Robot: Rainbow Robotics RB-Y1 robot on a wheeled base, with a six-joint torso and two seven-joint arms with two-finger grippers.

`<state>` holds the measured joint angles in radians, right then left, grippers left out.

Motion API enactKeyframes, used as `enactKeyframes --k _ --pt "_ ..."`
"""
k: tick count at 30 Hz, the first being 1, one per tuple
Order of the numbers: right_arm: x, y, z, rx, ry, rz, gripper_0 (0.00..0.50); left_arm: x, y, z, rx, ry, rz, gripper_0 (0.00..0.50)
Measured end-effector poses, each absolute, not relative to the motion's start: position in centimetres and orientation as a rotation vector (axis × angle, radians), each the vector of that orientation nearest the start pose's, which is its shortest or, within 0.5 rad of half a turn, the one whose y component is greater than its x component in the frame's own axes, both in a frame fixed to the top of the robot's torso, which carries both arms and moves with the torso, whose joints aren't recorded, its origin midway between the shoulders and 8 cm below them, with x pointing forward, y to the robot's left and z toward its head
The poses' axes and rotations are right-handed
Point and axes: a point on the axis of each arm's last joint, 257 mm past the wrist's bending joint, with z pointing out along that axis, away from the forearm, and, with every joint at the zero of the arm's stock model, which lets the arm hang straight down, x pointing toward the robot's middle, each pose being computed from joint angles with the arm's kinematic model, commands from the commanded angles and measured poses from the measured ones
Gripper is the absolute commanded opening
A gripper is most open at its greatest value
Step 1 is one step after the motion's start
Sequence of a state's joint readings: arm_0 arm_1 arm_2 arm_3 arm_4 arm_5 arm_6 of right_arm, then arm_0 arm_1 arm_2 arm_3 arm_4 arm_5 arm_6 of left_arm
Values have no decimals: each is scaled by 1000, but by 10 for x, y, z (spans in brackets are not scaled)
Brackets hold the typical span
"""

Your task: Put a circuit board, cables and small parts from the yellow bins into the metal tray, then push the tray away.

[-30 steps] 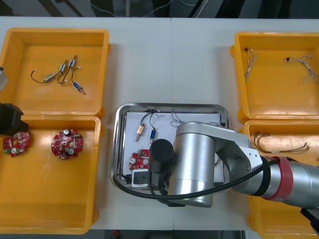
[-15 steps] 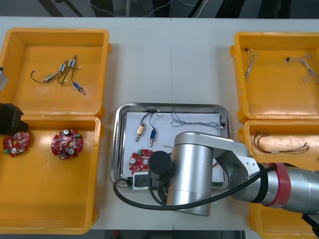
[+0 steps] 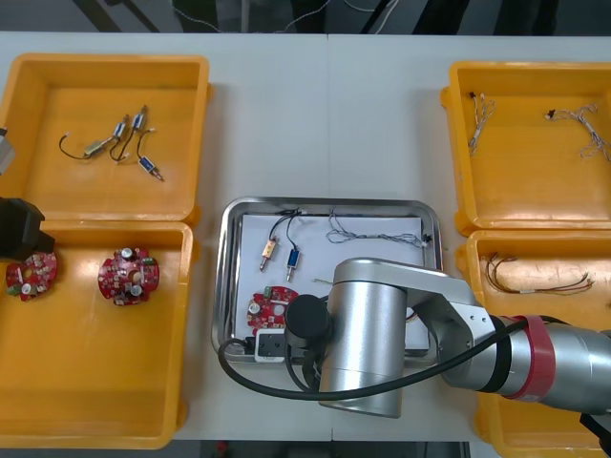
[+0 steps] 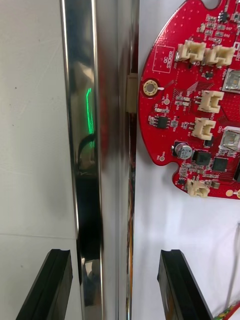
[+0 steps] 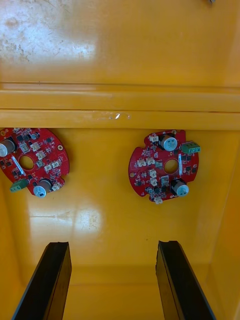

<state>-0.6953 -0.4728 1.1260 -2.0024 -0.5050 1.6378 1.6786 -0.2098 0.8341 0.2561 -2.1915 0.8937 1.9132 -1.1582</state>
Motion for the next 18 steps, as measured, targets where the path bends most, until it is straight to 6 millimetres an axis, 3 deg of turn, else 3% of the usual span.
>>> enactKeyframes --k 4,5,7,8,10,14,18 --pt "320 -29 -331 -1978 2050 -270 500 378 361 -154 -61 2685 0 500" --pt "320 -29 -331 -1977 2052 -270 475 378 361 -154 -61 2685 0 500" --pt "320 -29 -331 -1976 2053 -269 284 378 361 -154 -61 2685 0 500" --pt "320 -29 -331 -1976 2053 -269 227 378 361 -154 -61 2685 0 500" --pt "320 -29 -331 -1976 2054 -268 177 378 361 -154 -61 2685 0 500" --pt "319 -28 -331 -1976 2054 -267 133 378 361 -154 -61 2685 0 500" --pt "319 -28 -331 -1976 2054 -267 127 378 361 -154 -61 2685 0 500"
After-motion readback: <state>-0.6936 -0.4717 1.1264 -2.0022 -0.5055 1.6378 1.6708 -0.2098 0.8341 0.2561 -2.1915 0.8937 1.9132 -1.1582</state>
